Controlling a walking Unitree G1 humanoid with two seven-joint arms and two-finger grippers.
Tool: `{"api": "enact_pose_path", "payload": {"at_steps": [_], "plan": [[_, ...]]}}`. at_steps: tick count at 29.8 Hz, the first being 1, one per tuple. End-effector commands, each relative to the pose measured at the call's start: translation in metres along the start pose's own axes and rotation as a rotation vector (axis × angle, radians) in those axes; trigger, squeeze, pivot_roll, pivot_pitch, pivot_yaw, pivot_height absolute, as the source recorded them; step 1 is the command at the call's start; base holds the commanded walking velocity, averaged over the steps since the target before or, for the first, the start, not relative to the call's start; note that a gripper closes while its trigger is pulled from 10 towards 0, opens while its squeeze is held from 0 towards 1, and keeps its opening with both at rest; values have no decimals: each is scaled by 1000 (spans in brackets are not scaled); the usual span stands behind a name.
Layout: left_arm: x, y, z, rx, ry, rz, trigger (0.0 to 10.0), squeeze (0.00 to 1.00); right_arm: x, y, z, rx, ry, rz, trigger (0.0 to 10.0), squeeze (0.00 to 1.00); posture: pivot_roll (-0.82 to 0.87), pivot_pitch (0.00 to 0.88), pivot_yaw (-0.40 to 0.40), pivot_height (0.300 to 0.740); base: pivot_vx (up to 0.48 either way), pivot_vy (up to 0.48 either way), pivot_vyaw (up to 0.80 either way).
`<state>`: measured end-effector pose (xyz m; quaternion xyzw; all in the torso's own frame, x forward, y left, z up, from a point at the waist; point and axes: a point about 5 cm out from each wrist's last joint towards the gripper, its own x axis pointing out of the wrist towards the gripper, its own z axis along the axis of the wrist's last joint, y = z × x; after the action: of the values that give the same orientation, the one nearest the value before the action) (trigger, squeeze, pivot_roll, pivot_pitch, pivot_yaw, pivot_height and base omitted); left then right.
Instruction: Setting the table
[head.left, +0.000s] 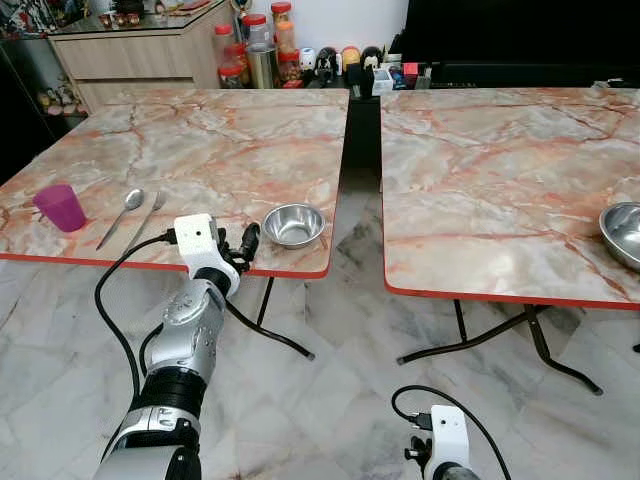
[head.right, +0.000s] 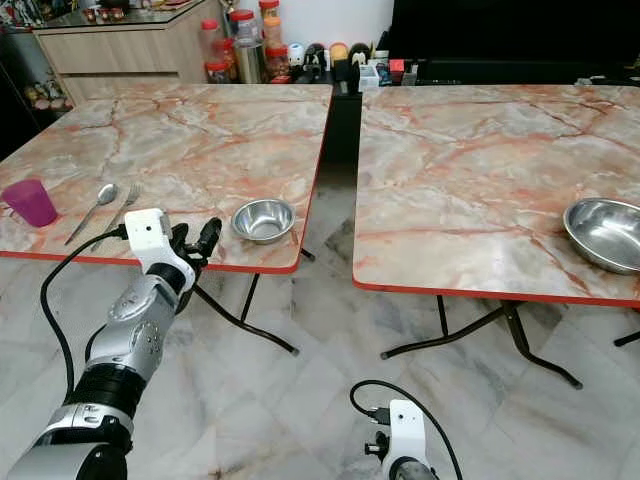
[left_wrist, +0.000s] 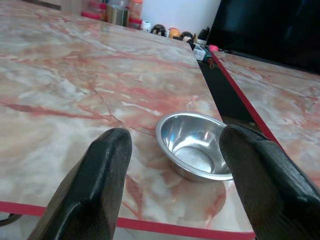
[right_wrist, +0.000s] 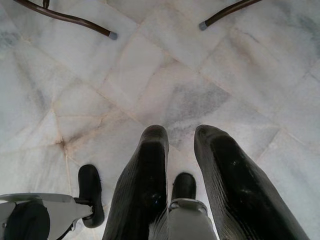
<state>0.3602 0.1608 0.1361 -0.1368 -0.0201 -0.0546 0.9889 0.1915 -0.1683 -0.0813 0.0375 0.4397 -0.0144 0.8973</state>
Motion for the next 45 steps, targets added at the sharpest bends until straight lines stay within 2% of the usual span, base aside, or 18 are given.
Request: {"api": "enact_pose_path", "payload": {"at_steps": [1,5,25,31,38,40,45], "plan": [[1,5,4,1,-16,17,10000,0,1,1,1,-8,10,0,10000,0,37,0,30,740,266,0,-688],[1,5,5,2,-18,19,10000,0,1,2,1,-5,9,6,10000,0,37,0,29,740,373,0,-784],[2,9,7,5,-27,33,10000,0,1,4,3,-15,-1,18,10000,0,38,0,28,740,304,0,0],[2,13,7,13,-23,51,10000,0,1,4,1,-25,5,21,10000,0,35,0,31,740,0,0,0],[-1,28,3,33,22,137,10000,0,0,5,0,-28,4,24,10000,0,39,0,30,740,0,0,0],[-3,39,1,30,47,202,10000,0,0,5,-1,-29,7,25,10000,0,37,0,31,740,0,0,0],[-1,39,2,32,62,198,10000,0,0,5,-3,-28,10,24,10000,0,38,0,32,740,0,0,0]]}}
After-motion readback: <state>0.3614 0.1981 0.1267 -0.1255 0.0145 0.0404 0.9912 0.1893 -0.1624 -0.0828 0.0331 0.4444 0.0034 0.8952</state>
